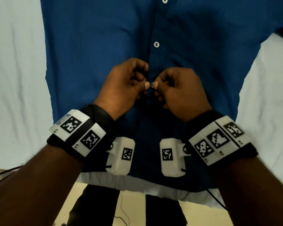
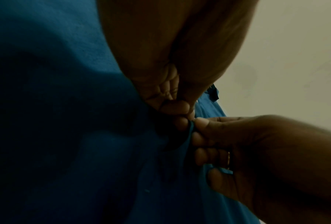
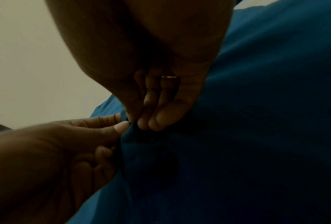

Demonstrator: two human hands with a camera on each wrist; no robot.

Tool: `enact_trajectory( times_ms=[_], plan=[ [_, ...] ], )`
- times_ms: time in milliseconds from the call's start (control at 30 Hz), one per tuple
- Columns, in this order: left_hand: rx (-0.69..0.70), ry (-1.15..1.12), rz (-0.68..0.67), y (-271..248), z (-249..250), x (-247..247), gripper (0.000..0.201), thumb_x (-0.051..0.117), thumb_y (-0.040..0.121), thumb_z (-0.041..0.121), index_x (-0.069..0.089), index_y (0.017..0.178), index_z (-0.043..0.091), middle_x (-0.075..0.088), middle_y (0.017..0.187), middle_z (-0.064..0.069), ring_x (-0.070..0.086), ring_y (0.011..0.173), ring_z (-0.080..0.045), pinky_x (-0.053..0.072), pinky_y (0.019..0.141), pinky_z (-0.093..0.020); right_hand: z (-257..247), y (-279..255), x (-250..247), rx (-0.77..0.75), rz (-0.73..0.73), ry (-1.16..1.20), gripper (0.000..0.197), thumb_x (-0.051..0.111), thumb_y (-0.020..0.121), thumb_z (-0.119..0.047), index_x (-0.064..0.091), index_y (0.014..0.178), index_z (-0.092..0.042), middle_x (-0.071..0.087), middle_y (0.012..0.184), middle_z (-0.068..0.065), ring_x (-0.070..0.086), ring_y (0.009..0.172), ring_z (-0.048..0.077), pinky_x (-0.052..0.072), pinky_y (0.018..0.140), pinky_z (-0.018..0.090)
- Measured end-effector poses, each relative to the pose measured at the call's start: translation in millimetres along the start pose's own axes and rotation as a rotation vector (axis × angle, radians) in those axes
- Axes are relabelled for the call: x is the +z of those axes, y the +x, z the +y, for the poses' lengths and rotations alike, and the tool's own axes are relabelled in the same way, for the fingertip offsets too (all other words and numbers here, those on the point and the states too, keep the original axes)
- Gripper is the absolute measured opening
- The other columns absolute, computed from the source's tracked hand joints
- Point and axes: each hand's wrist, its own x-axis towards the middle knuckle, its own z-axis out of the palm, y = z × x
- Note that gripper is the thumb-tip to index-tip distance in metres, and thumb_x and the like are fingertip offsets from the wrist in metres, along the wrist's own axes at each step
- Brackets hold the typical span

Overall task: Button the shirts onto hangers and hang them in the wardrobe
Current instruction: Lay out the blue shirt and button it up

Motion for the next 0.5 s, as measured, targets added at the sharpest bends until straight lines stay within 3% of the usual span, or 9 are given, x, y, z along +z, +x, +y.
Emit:
enact_trajectory(
  times_ms=[100,167,267,367,433,500],
  plan=[
    [0.092,0.109,-0.053,1.3,-0.8,-4.6,0.032,0.064,0.084,0.01,0.051,0.102,0.033,0.055,0.082,0.008,0.053,0.066,-0.003,0.046,0.064,-0.021,-2.3,-1.0,-2.3,0.065,-0.08,0.148,0.013,0.065,0.093,-0.011,0.066,0.081,-0.008,0.065,0.063,-0.001,0.06,0.056,0.01,0.051,0.053,0.027],
    [0.097,0.17,-0.014,0.2,-3.2,-5.0,0.031,0.064,0.086,0.015,0.05,0.106,0.034,0.059,0.083,0.007,0.057,0.065,-0.006,0.048,0.064,-0.027,-3.0,-1.8,-3.2,0.091,-0.067,0.222,0.013,0.066,0.094,-0.01,0.066,0.08,-0.007,0.065,0.062,-0.001,0.058,0.054,0.009,0.046,0.049,0.022],
    [-0.014,0.115,0.106,-16.2,-7.8,1.8,0.025,0.066,0.094,0.019,0.052,0.11,0.031,0.067,0.082,-0.004,0.068,0.067,-0.015,0.054,0.06,-0.034,2.3,-4.8,-2.4,0.043,0.073,0.079,0.013,0.065,0.093,-0.017,0.069,0.081,-0.016,0.07,0.068,-0.004,0.065,0.06,0.008,0.056,0.06,0.034],
    [-0.139,0.236,0.067,-51.6,-14.6,14.7,0.027,0.068,0.089,0.046,0.057,0.11,0.033,0.068,0.082,0.007,0.067,0.075,-0.01,0.054,0.069,-0.033,5.0,-22.1,1.1,0.031,0.125,0.024,0.01,0.06,0.094,-0.021,0.066,0.087,-0.022,0.07,0.072,-0.006,0.067,0.066,0.009,0.058,0.071,0.045],
    [-0.148,0.385,0.014,-77.1,-19.3,25.6,0.024,0.07,0.089,0.044,0.061,0.104,0.027,0.064,0.082,0.009,0.063,0.077,-0.01,0.049,0.07,-0.031,5.6,-39.3,4.7,0.046,0.116,0.001,0.015,0.062,0.094,-0.029,0.063,0.081,-0.022,0.068,0.068,-0.006,0.066,0.065,0.009,0.057,0.069,0.044],
    [-0.069,0.498,0.001,-95.4,-25.7,34.2,0.022,0.064,0.09,0.042,0.058,0.085,0.021,0.056,0.081,0.004,0.058,0.079,-0.019,0.043,0.068,-0.035,6.6,-55.7,10.6,0.083,0.084,-0.089,0.031,0.065,0.089,-0.049,0.06,0.075,-0.022,0.064,0.063,-0.007,0.062,0.062,0.005,0.054,0.065,0.036]
  ],
)
